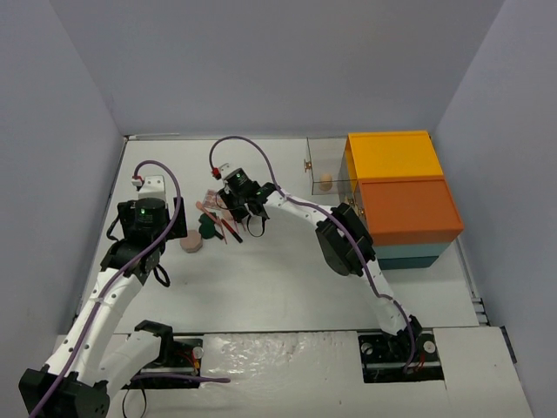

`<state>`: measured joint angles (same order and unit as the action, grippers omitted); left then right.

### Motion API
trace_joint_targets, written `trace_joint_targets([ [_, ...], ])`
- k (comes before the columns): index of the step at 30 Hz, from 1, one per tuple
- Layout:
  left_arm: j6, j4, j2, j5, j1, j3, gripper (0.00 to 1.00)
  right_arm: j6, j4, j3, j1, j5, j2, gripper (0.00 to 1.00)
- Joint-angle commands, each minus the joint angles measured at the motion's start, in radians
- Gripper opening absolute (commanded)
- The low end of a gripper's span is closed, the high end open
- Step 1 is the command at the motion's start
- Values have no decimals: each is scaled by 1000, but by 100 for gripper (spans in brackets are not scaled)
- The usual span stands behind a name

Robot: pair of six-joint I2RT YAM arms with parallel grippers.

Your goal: Organize the makeup

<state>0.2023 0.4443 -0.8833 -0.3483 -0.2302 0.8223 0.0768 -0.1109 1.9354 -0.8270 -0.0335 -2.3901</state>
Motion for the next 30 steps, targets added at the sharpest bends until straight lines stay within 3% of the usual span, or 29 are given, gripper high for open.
trace_joint_targets([
  [1,-2,-55,0,4,-6,20,97,-28,81,6,-9,-20,72,13],
  [7,-2,-56,1,6,-6,22,97,-47,94,4,-12,-44,139,0],
  [13,-3,-55,6,3,-6,21,97,-65,93,-33,-15,-23,293,0],
  [18,-4,-53,3,5,-6,24,97,-111,80,-150,-4,166,526,0],
  [24,-2,-52,1,15,-8,27,97,-89,-26,-267,103,367,745,0],
  [30,-1,-55,-5,23,-8,28,97,-22,-89,-386,296,343,893,0],
])
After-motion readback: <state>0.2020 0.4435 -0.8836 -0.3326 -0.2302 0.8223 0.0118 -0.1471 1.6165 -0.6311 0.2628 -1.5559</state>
